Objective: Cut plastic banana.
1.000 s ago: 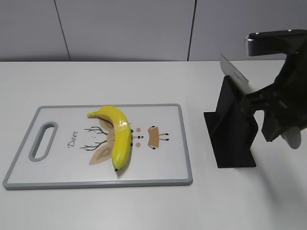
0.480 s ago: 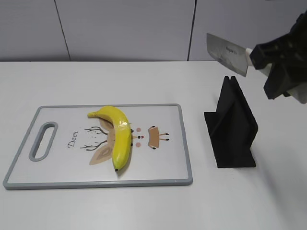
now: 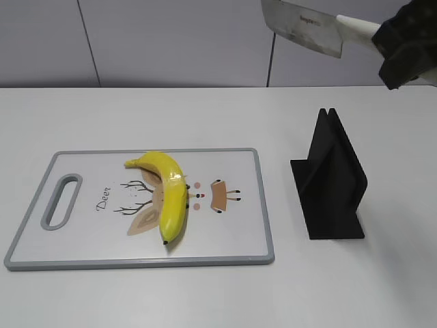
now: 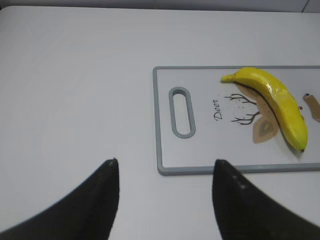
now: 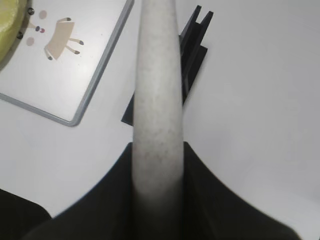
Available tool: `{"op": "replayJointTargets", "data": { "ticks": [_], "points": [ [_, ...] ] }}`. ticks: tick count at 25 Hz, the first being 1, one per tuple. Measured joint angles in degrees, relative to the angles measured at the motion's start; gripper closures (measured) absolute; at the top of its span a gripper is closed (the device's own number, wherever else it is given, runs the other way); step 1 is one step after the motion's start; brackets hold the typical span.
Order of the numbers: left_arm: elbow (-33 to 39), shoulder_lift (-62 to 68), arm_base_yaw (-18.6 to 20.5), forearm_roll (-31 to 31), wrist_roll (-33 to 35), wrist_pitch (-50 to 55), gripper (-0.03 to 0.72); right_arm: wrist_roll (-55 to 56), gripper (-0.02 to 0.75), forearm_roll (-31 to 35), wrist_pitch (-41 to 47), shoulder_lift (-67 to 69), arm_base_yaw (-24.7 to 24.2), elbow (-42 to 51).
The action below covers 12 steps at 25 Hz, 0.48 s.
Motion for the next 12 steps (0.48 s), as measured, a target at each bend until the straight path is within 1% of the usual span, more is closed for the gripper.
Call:
{"op": "replayJointTargets", "data": {
  "ticks": [2, 4, 8, 12],
  "points": [
    [-1.52, 3.32, 0.00, -0.06, 0.85, -2.05, 0.120, -5.75, 0.575, 0.12, 0.00, 1.10, -0.06, -1.12],
    [-3.35, 7.18, 0.00, -0.21, 2.84, -4.59, 0.120, -14.33, 0.575, 1.34, 0.00, 2.21, -0.06, -2.15],
    [-7.21, 14.90, -0.11, -2.66, 7.72, -8.90, 0.123, -29.46, 0.575, 4.04, -0.12, 4.91, -0.06, -2.84],
    [-11.39, 23.02, -1.71, -4.98, 13.67, -10.47, 0.124, -42.29, 0.575, 6.86, -0.23, 8.14, -0.06, -2.84]
  ]
}}
